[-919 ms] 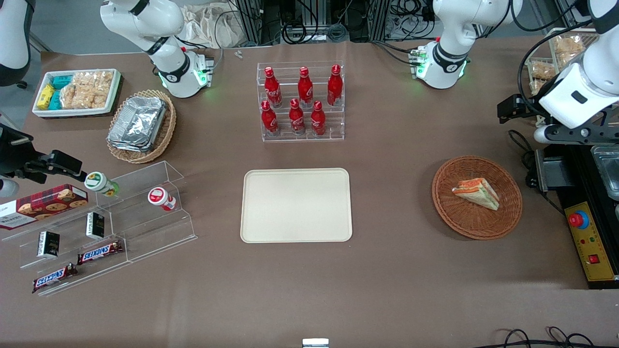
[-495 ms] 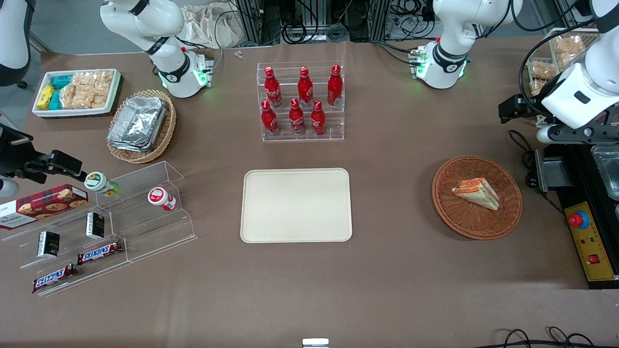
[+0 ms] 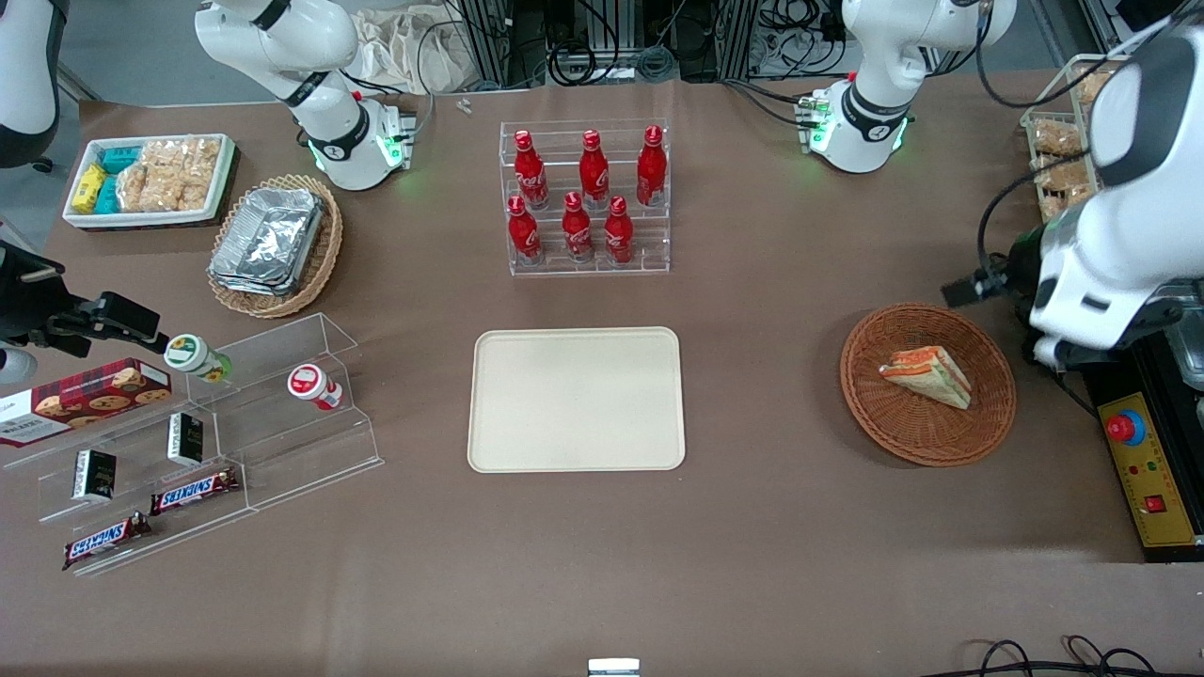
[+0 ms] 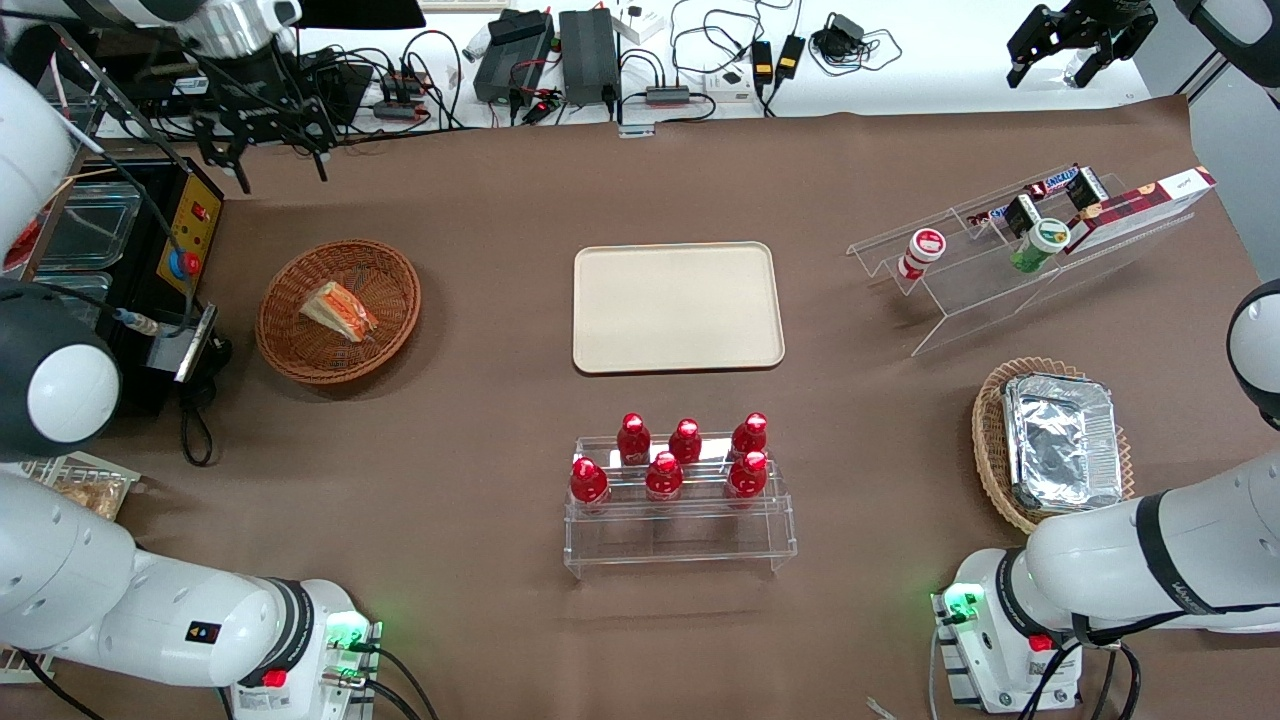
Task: Place sandwich from basket to tray
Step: 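Lower the left gripper into the wicker basket and grasp the wrapped sandwich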
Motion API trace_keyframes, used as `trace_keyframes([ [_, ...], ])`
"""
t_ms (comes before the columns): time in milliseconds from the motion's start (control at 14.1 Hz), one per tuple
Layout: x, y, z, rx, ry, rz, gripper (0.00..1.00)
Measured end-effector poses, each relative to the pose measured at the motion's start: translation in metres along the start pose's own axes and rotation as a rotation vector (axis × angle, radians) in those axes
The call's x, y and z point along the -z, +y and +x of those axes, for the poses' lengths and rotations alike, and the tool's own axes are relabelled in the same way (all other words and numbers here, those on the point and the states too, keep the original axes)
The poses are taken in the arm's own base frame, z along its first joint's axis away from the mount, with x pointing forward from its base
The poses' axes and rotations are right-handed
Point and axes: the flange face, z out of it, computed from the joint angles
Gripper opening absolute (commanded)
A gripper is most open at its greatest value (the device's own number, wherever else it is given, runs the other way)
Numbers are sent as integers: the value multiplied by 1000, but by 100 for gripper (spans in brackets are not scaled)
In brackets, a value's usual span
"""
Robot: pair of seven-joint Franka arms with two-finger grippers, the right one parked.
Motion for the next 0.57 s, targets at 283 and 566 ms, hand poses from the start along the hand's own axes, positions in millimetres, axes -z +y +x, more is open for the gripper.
trace_keyframes([
  [283,-81,-13,41,261,20,-21,100],
  [566,-172,-36,64,425,34,-44,100],
])
